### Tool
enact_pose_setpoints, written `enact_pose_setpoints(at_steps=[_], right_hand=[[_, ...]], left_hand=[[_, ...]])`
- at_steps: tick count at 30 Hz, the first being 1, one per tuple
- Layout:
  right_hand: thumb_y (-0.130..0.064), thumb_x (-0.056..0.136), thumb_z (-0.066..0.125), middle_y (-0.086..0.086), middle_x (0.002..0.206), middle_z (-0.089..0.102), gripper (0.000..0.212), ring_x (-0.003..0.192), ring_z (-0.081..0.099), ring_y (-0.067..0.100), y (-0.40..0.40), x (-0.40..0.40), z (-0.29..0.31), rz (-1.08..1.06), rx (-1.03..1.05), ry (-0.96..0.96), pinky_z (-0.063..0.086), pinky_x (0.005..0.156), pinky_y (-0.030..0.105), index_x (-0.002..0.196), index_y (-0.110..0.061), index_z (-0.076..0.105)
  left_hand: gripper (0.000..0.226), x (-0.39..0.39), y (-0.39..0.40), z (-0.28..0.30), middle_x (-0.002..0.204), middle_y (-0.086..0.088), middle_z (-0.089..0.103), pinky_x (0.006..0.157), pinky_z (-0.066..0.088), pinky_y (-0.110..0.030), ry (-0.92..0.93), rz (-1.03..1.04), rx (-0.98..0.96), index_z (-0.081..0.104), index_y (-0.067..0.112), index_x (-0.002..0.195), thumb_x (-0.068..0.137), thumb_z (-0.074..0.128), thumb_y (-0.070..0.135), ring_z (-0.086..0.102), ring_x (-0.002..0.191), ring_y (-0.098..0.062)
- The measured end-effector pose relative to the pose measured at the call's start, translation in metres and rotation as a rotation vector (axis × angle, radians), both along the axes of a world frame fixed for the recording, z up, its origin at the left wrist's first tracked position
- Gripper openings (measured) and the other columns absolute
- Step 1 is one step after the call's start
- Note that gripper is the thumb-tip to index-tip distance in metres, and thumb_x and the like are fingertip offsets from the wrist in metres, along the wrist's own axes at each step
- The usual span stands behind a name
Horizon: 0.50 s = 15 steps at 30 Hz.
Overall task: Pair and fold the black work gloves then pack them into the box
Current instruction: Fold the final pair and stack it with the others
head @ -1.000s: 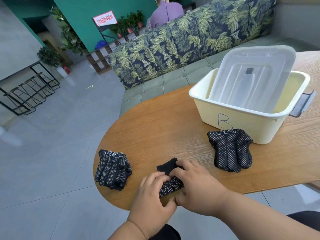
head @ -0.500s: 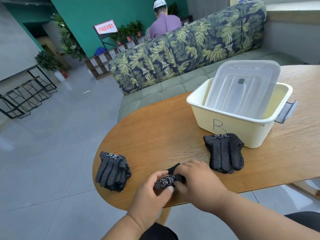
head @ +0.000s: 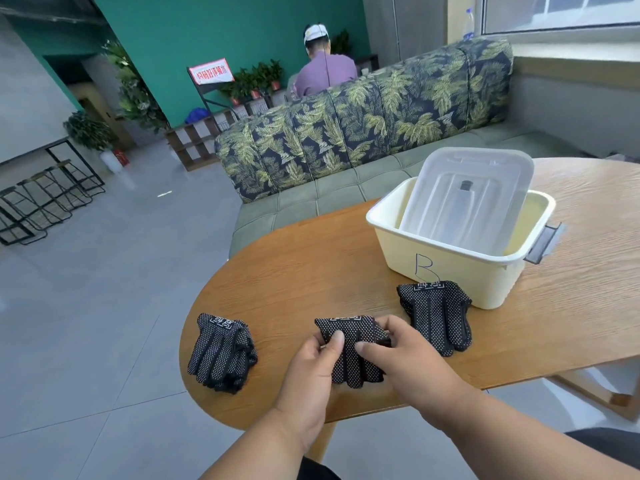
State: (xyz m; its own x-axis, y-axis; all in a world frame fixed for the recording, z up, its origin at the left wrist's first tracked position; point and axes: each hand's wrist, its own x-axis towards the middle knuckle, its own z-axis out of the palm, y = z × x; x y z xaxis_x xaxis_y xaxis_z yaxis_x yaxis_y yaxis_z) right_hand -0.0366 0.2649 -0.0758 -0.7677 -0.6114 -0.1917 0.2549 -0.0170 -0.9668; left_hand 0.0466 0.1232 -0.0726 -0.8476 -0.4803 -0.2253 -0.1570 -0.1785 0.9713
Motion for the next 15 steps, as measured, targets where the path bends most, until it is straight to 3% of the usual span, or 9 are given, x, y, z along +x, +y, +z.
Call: enact_pose_setpoints(at_steps=[2,5,7,12,15], right_hand=[[-0.021,0.090,0.075,0.009,0.099,0.080,0.016,0.096,0.077,0.032,0.003,-0.001,0.000,-0.034,0.024,0.007,0.058,0.094,0.060,0.104,-0.025,0.070],[-0.039,0.078,0.074,0.002,0.096,0.080,0.021,0.093,0.077,0.025,0.008,-0.002,0.010,-0.077,0.075,0.060,0.059,0.093,0.057,0.098,-0.039,0.070],[-0.045,0.074,0.073,-0.001,0.096,0.080,0.026,0.092,0.077,0.022,0.013,-0.004,0.015,-0.098,0.100,0.112,0.058,0.092,0.055,0.100,-0.039,0.069],[-0.023,0.090,0.070,-0.012,0.086,0.077,0.019,0.079,0.073,0.009,0.029,-0.015,0.026,-0.290,0.164,0.225,0.060,0.084,0.044,0.106,-0.033,0.065],[-0.028,0.085,0.070,-0.009,0.089,0.075,0.026,0.082,0.072,0.012,0.040,-0.021,0.032,-0.466,0.165,0.191,0.061,0.082,0.046,0.108,-0.039,0.062]], left_hand=[[0.036,-0.006,0.005,0.001,0.119,-0.012,0.076,0.089,0.058,-0.047,-0.016,-0.005,-0.003,0.063,0.014,0.129,0.100,0.061,0.036,0.072,0.113,-0.029],[0.033,-0.015,0.014,0.005,0.115,-0.009,0.077,0.074,0.056,-0.031,-0.015,-0.002,-0.007,0.064,0.014,0.127,0.101,0.059,0.035,0.074,0.106,-0.023],[0.032,-0.023,0.018,0.009,0.115,-0.009,0.077,0.074,0.056,-0.030,-0.010,-0.003,-0.007,0.063,0.014,0.128,0.103,0.058,0.033,0.074,0.105,-0.022],[0.025,-0.047,0.035,0.020,0.114,-0.005,0.078,0.071,0.056,-0.029,-0.024,-0.084,-0.068,0.061,0.017,0.129,0.106,0.055,0.028,0.074,0.099,-0.016],[0.025,-0.067,0.049,0.022,0.115,-0.006,0.078,0.084,0.059,-0.033,-0.013,-0.092,-0.058,0.060,0.016,0.129,0.105,0.058,0.023,0.074,0.106,-0.018]])
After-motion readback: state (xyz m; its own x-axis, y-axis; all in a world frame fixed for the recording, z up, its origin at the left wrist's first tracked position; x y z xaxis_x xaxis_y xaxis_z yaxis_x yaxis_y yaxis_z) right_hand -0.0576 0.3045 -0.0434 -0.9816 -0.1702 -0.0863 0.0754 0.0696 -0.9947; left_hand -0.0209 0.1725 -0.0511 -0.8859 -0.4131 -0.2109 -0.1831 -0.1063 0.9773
